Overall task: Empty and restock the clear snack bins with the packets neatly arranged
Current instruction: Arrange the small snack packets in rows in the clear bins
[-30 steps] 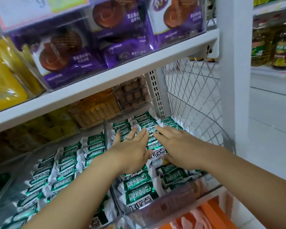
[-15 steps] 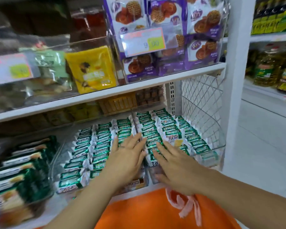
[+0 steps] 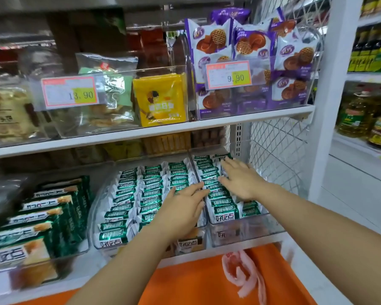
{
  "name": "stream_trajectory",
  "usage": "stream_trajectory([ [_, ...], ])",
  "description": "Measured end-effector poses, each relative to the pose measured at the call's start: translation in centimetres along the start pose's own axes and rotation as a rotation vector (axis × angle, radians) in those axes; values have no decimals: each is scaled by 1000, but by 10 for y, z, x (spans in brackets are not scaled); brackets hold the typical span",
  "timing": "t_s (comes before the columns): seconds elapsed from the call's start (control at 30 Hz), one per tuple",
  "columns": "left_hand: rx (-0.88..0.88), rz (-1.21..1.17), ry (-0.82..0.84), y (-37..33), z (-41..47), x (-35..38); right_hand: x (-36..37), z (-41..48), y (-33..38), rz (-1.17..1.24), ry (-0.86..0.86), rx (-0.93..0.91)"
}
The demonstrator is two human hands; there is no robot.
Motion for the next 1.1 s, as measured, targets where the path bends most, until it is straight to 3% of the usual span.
stream_trajectory([
  [0.17, 49, 8, -32, 11, 5, 5, 18, 43, -24, 55, 78, 107],
  [0.33, 63, 39, -64, 15, 11, 12, 37, 48, -29, 178, 104, 91],
  [0.47, 70, 31, -63, 18, 12, 9, 11, 35, -27, 266, -74, 18],
  [0.63, 54, 119, -71, 24, -2, 1, 7, -21, 37, 154, -173, -229],
  [0.77, 45, 91, -211, 45, -34, -5, 27, -54, 86, 29, -171, -325],
  [1.0, -75, 202, -373, 107, -105, -9, 64, -53, 119, -150, 0, -295],
  [1.1, -175, 184, -346, 135, -129, -11, 73, -53, 121, -228, 18, -260],
])
Point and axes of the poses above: each hand's wrist, its own z-axis towards the middle knuckle, its own x-axis out of the palm, y = z × x, the point moved 4 cm from there along z, towards the middle knuckle, and after that the axes turned 12 degrees about -x, right-handed, at the moved point
